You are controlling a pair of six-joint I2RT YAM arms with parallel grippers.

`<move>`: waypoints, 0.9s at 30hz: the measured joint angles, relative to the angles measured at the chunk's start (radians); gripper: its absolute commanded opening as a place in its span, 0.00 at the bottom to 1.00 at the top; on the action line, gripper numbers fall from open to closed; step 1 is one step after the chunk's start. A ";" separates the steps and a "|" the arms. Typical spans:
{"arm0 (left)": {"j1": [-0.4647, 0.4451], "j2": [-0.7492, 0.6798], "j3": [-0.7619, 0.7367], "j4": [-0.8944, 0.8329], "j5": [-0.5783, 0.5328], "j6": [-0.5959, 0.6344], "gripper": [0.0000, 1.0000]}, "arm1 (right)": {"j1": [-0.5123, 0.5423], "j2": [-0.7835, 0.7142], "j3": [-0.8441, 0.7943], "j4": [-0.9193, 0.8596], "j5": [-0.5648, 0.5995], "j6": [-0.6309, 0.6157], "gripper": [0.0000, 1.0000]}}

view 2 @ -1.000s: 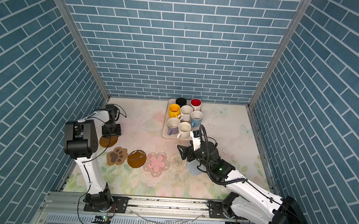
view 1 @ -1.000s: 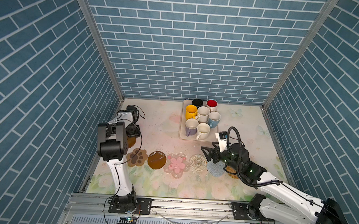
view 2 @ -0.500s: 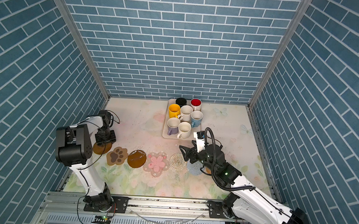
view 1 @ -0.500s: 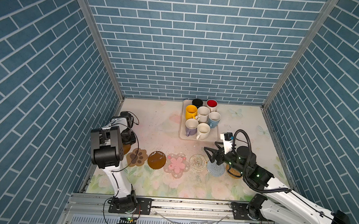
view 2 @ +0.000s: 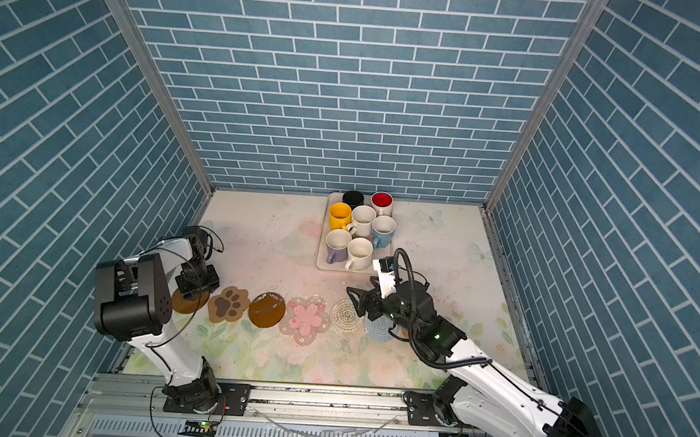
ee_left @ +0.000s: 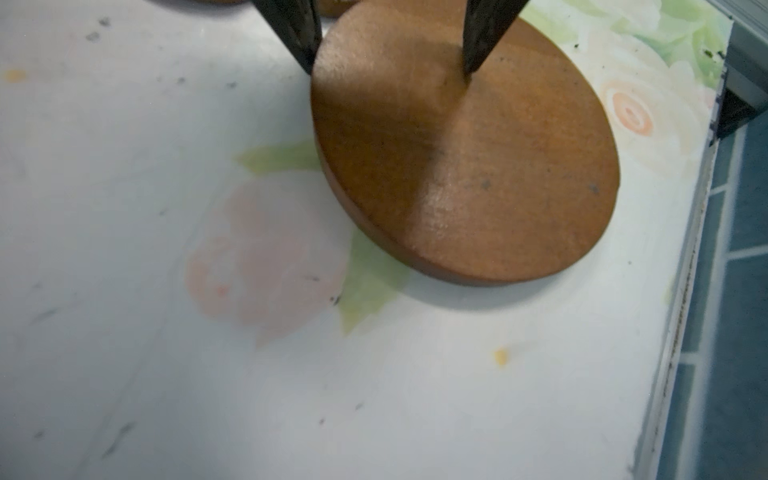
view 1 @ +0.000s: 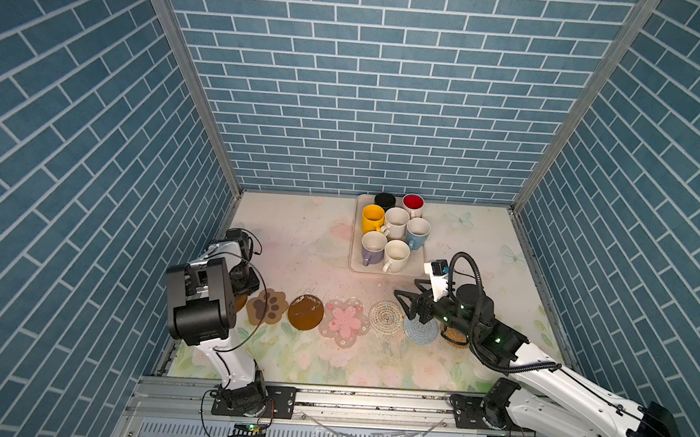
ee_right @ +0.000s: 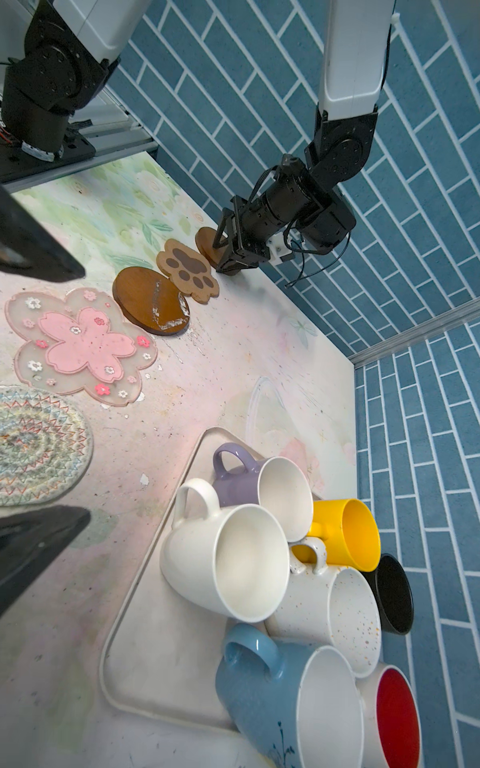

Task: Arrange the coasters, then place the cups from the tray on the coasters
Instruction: 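Drag the plain brown coaster with left gripper toward the robot beside the paw coaster, then raise left gripper off the coaster while right gripper moves over the mug tray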

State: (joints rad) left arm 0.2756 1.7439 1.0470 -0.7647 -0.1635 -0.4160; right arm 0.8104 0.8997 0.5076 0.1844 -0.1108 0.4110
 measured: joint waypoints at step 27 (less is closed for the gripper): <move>-0.163 -0.259 0.210 -0.081 0.130 0.058 0.92 | -0.017 0.106 0.276 -0.338 0.127 0.021 0.75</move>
State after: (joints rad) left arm 0.1123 1.4845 1.2568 -0.8455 -0.0334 -0.3580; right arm 0.7937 1.0058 0.7834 -0.1539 0.0162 0.4324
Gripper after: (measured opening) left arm 0.905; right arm 0.774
